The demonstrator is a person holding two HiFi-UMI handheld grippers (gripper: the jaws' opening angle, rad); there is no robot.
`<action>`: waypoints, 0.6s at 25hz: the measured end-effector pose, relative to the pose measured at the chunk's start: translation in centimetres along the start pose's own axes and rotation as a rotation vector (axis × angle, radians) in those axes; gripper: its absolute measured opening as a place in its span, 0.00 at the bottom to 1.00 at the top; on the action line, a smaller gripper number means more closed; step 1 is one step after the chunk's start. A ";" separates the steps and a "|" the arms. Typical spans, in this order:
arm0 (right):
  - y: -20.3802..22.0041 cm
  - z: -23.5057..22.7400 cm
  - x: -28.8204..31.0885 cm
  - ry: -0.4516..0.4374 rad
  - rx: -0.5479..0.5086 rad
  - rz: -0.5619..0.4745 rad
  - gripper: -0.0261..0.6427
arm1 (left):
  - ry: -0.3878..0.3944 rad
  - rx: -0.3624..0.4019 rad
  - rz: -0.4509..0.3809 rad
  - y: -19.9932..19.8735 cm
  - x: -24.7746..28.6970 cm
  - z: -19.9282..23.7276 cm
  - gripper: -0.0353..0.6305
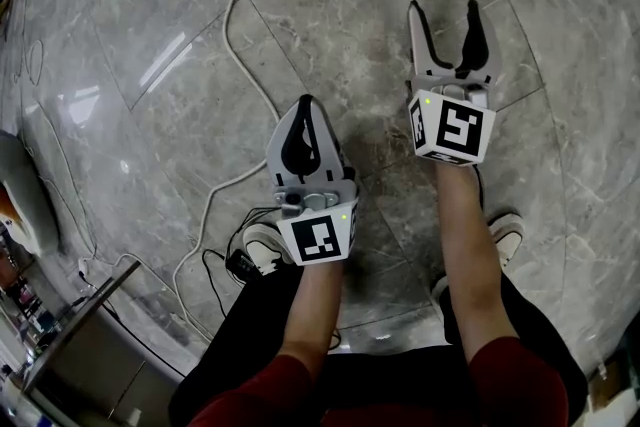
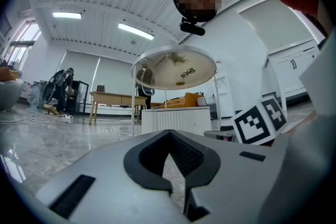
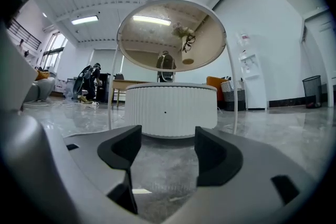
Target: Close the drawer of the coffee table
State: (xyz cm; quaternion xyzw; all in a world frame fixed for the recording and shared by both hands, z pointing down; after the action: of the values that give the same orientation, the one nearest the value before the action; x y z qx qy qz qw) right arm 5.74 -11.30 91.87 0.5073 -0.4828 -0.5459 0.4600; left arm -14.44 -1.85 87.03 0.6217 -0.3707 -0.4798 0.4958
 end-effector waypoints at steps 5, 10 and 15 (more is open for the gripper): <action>-0.3 -0.4 -4.0 -0.027 -0.061 -0.014 0.50 | 0.013 0.008 -0.008 0.0 0.0 0.0 0.07; -0.3 -0.4 -6.3 -0.012 -0.034 -0.015 0.50 | 0.005 -0.001 -0.004 0.1 0.2 0.0 0.07; -0.5 -0.1 -6.5 -0.026 -0.025 -0.029 0.50 | 0.018 0.004 -0.003 0.3 0.2 -0.1 0.07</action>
State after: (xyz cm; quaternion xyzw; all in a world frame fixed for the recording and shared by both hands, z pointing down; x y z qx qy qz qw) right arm 6.19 -4.84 92.04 0.5011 -0.4745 -0.5650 0.4521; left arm -14.25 -2.11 87.24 0.6276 -0.3663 -0.4741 0.4971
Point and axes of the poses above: the fingertips, and each gripper's own axes: x forward along the fingers, z to its left, y out of its underside, the point moved 4 cm from there along -x, backward along the fingers, and after that the axes turned 12 degrees about -z, right-handed, at the moved point
